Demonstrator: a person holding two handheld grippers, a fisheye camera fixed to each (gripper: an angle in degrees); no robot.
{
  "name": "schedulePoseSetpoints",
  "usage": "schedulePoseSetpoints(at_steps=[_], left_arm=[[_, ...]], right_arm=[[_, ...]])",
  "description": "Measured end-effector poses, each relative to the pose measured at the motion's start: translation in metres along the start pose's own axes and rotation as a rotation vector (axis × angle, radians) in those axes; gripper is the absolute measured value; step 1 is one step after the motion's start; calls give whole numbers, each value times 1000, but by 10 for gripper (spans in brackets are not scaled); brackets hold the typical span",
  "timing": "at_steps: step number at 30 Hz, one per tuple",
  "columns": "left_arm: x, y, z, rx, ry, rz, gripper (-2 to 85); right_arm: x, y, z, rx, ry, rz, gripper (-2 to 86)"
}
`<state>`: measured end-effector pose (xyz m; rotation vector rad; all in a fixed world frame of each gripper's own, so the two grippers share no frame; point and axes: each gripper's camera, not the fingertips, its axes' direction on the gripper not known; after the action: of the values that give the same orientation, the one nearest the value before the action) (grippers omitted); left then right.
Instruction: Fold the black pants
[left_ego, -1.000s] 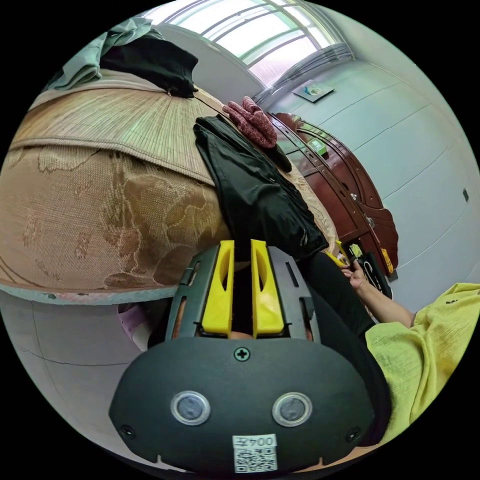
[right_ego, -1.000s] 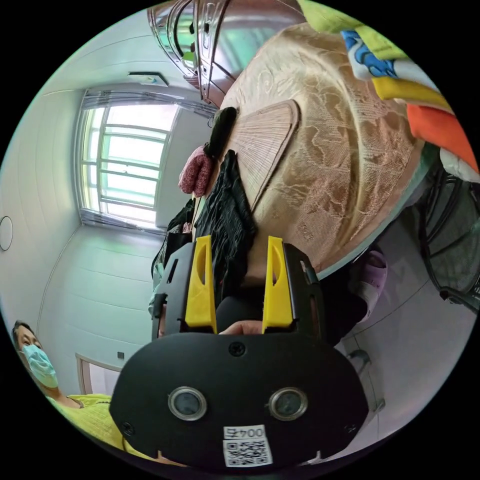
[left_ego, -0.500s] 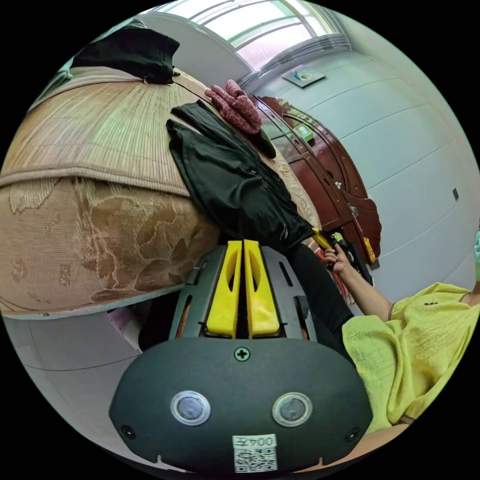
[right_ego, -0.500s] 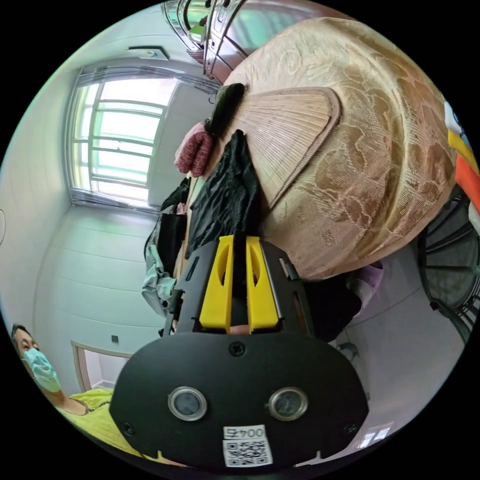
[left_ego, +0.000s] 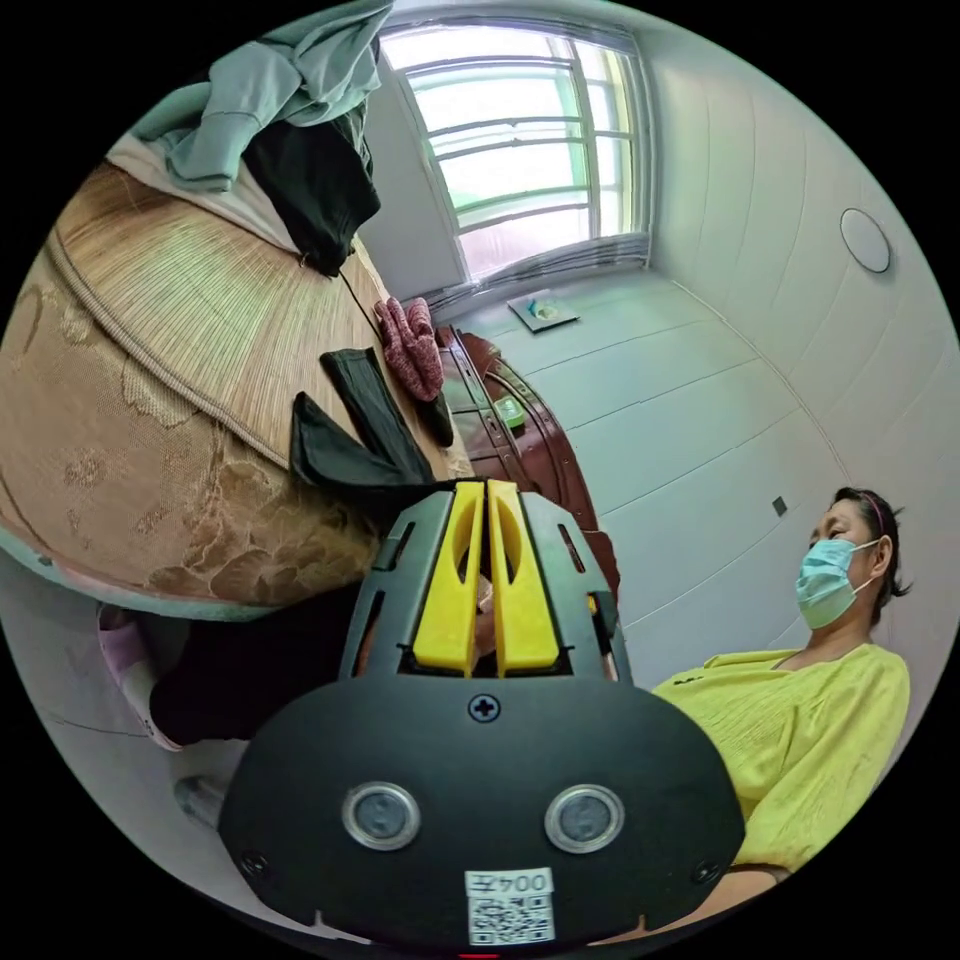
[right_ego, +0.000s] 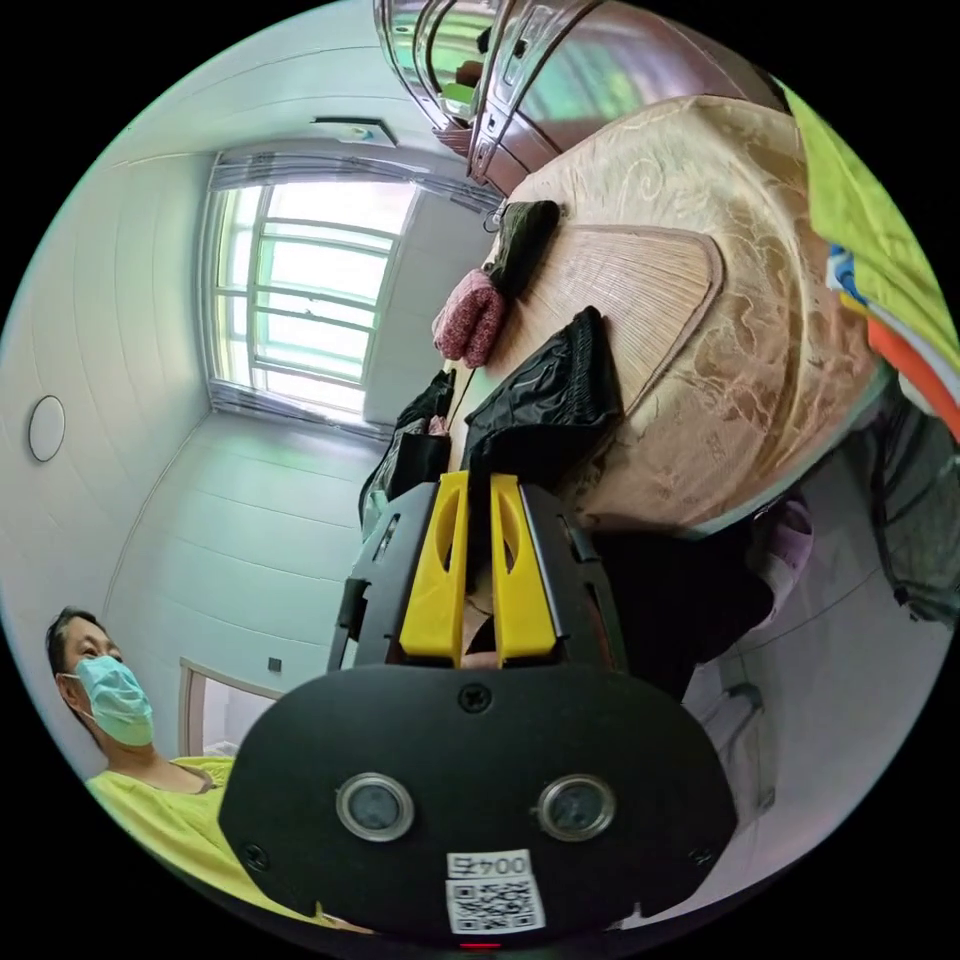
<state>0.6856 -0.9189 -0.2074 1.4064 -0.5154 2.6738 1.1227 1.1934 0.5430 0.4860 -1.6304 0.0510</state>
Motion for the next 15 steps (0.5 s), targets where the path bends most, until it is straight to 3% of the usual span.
schedulePoseSetpoints(at_steps=[6, 15], left_arm=[[25, -40, 18, 23, 11, -70, 6], [65, -196, 147, -18, -155, -110, 8]], right_arm=[[13, 0, -21, 10, -87, 111, 50], [0, -93, 5, 27, -109, 144, 50]])
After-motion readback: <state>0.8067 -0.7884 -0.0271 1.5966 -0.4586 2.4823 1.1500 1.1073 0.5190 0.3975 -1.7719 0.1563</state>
